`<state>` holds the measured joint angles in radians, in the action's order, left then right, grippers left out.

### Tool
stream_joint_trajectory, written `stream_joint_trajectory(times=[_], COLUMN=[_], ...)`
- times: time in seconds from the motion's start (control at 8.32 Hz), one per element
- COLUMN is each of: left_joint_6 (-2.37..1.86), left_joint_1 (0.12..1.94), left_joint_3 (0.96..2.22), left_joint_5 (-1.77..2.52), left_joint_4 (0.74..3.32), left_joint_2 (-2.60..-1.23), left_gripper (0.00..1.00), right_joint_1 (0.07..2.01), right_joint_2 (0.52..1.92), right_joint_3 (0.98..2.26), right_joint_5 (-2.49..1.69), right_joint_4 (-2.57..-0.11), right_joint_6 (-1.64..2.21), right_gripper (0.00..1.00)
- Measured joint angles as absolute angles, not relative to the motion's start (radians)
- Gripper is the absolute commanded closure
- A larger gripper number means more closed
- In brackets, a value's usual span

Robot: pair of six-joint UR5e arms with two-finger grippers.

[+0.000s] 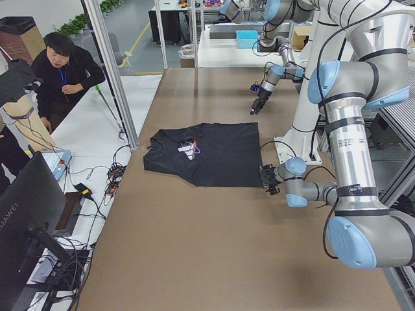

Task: Fold clothes
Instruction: 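Move both grippers down to the hem corners nearest the robot, then close both grippers on the hem corners nearest the robot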

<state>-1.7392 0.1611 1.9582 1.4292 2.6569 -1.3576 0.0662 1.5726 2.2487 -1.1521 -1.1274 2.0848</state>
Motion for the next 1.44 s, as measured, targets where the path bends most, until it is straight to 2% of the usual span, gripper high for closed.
stream_joint_trajectory(times=[0.24,0.48,0.72,0.96,1.2,1.44], left_joint_6=[-1.776,-1.807,-1.821,-1.823,-1.824,-1.823], left_joint_1=[0.123,0.116,0.115,0.115,0.115,0.115], left_joint_3=[1.952,1.935,1.924,1.921,1.921,1.921], left_joint_5=[1.383,1.357,1.333,1.327,1.327,1.327], left_joint_4=[2.655,2.653,2.649,2.647,2.646,2.646], left_joint_2=[-1.361,-1.377,-1.396,-1.402,-1.404,-1.405], left_gripper=[0.07,0.14,0.33,0.46,0.51,0.51], right_joint_1=[0.064,0.063,0.063,0.063,0.063,0.064], right_joint_2=[1.573,1.571,1.569,1.569,1.573,1.574], right_joint_3=[2.249,2.249,2.248,2.247,2.247,2.246], right_joint_5=[-1.146,-1.143,-1.142,-1.141,-1.141,-1.141], right_joint_4=[-1.123,-1.122,-1.122,-1.122,-1.122,-1.123], right_joint_6=[2.085,2.085,2.086,2.086,2.085,2.085], right_gripper=[0.06,0.06,0.06,0.06,0.06,0.06])
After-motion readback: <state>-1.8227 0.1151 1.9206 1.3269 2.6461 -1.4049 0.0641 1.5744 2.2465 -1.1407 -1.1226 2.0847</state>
